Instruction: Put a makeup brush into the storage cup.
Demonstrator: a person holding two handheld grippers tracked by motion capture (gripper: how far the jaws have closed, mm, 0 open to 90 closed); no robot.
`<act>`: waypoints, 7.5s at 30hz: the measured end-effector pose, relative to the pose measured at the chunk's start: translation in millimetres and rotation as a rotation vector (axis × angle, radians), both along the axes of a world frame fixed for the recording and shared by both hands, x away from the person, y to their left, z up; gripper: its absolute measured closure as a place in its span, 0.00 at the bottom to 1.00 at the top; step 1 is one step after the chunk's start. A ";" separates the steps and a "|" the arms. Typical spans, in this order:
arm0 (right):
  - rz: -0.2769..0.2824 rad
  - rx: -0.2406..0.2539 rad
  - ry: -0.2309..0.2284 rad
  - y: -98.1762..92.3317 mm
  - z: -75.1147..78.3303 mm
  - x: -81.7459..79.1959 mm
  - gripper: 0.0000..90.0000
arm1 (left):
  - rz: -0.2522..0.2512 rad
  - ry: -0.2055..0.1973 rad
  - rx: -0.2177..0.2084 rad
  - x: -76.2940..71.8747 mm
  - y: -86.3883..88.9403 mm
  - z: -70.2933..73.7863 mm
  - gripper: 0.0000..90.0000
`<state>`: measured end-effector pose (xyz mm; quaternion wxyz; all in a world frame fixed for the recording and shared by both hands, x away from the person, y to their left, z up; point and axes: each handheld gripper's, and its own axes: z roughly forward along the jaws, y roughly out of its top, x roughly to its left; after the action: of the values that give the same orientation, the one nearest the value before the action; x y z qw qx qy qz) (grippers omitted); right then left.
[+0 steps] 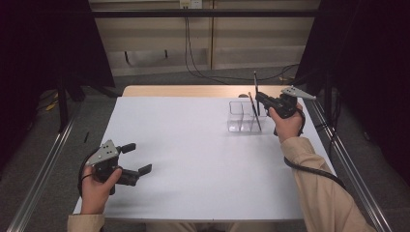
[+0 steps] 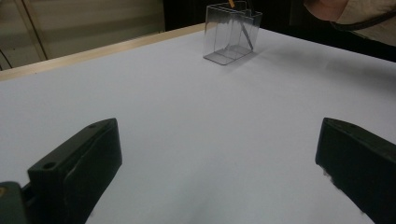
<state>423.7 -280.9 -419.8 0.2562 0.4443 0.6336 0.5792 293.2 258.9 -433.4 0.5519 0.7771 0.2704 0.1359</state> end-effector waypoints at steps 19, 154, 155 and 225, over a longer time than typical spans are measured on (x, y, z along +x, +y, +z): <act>0.001 -0.005 0.008 -2.5 -4.9 -2.1 0.94 | -0.004 0.001 0.002 0.6 -0.3 -0.8 0.00; 0.046 -0.081 0.025 -3.0 -15.0 -30.9 0.93 | 0.002 -0.010 0.000 -0.7 -0.8 2.8 0.00; 0.047 -0.081 0.025 -3.0 -15.0 -30.9 0.93 | 0.005 -0.011 0.003 -0.9 -0.9 2.9 0.00; 0.187 -0.128 -0.027 6.6 -3.4 -65.2 0.16 | -0.021 -0.015 -0.010 4.0 -10.2 4.8 0.00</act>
<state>358.5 -274.4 -423.2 0.2374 0.3582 0.7044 0.5650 297.2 248.7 -428.6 0.5591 0.7762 0.2586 0.1346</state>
